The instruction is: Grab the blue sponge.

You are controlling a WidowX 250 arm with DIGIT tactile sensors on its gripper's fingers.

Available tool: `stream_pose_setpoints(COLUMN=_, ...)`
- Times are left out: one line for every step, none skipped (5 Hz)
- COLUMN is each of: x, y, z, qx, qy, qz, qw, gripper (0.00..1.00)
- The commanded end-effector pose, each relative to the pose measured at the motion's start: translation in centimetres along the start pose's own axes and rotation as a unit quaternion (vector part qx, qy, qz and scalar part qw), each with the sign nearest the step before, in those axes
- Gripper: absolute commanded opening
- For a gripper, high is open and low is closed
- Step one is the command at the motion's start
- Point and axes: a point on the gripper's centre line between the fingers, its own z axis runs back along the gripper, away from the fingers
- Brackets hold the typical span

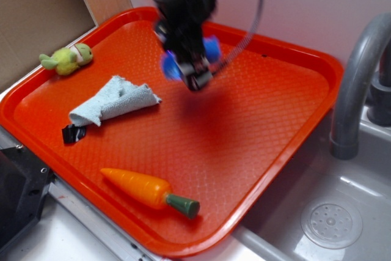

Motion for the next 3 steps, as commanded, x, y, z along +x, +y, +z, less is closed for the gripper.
stream_pose_setpoints(x=-2.4, y=2.8, z=10.9, qx=0.008, qy=-0.007, qz=0.202, qw=0.979, gripper=0.0)
stream_pose_setpoints(x=-3.6, y=4.1, z=13.0, qx=0.009, qy=0.003, qz=0.254, qw=0.967, gripper=0.0)
stream_pose_setpoints(x=-3.6, y=4.3, z=12.2, qx=-0.03, qy=-0.013, qz=0.239, qw=0.971, gripper=0.0)
